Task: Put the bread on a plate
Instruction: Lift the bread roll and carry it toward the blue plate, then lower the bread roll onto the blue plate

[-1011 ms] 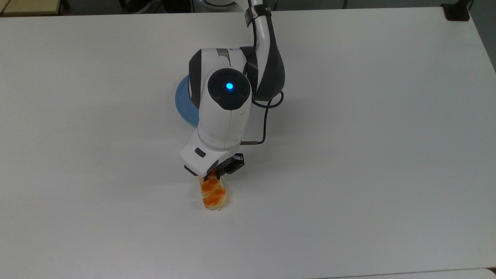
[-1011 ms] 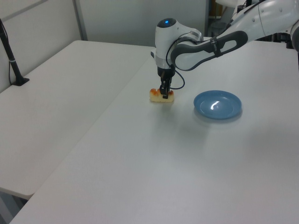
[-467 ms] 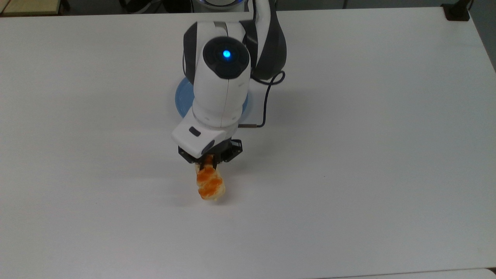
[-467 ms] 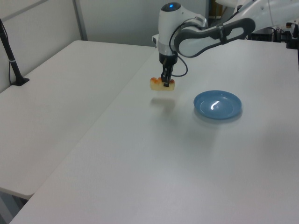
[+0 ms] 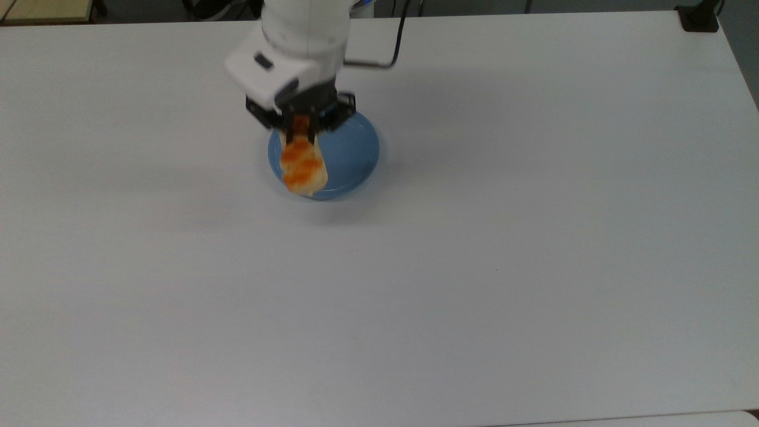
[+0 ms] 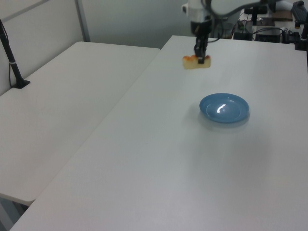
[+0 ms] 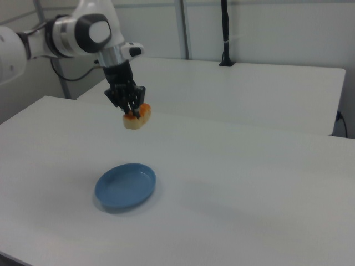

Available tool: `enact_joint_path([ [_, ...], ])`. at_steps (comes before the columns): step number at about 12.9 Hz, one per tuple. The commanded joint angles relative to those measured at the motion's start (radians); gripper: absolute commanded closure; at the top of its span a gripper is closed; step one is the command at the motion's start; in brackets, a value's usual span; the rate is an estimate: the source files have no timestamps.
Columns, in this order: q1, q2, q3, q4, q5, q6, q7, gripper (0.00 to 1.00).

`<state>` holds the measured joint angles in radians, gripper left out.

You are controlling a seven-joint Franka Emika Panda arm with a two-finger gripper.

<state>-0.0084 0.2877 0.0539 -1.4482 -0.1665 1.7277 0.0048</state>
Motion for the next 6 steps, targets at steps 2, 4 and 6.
enact_joint_path([
  [2, 0.002, -0.266, 0.004, -0.315, 0.025, 0.045, -0.013, 0.72],
  [4, 0.005, -0.314, 0.009, -0.437, 0.024, 0.169, 0.038, 0.72],
  [6, 0.005, -0.315, 0.009, -0.494, 0.024, 0.243, 0.072, 0.72],
])
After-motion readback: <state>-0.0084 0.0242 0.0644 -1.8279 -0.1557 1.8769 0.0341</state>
